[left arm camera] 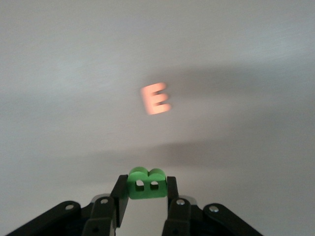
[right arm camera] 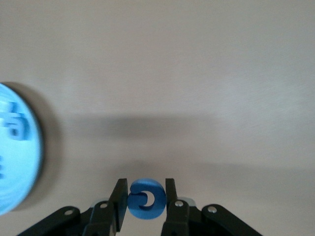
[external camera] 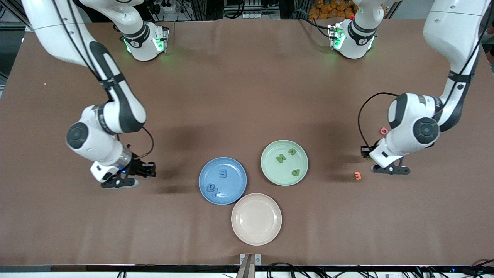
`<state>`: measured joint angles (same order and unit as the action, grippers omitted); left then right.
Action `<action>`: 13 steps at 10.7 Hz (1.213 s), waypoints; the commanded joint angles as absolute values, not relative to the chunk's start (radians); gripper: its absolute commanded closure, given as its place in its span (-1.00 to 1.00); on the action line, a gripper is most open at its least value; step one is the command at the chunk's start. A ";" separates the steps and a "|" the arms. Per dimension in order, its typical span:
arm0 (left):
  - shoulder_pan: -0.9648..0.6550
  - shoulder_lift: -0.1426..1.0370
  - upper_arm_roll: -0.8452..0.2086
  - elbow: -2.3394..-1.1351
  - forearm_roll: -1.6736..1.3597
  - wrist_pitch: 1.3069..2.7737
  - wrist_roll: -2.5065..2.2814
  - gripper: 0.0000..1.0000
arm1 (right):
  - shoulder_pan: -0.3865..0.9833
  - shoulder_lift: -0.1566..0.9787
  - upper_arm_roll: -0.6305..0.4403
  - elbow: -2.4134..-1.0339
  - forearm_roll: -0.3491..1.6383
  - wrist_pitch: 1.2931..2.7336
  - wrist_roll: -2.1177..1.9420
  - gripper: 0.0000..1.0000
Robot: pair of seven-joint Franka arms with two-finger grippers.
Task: Sort letters by color into matching plates
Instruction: 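Grasp the blue c with the right gripper while the left gripper grasps B, then carry c and B onto the blue and green plates, open both grippers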
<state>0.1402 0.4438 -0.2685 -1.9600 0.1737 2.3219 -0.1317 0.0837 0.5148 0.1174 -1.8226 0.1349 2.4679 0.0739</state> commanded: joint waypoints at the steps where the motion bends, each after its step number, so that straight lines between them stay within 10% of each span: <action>1: 0.060 0.460 -0.296 -1.922 0.184 2.299 -0.209 1.00 | 0.213 0.522 0.091 -1.769 0.147 2.456 0.359 0.58; 13: -0.218 0.731 -0.314 -1.568 0.149 2.319 -0.463 1.00 | 0.426 0.841 0.092 -1.428 0.149 2.666 0.689 0.41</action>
<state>-0.1859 0.6445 -0.3170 -1.6767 0.1632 2.3171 -0.4410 0.3931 0.7968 0.1013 -1.4874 0.1400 2.6621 0.6600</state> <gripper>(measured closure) 0.648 0.648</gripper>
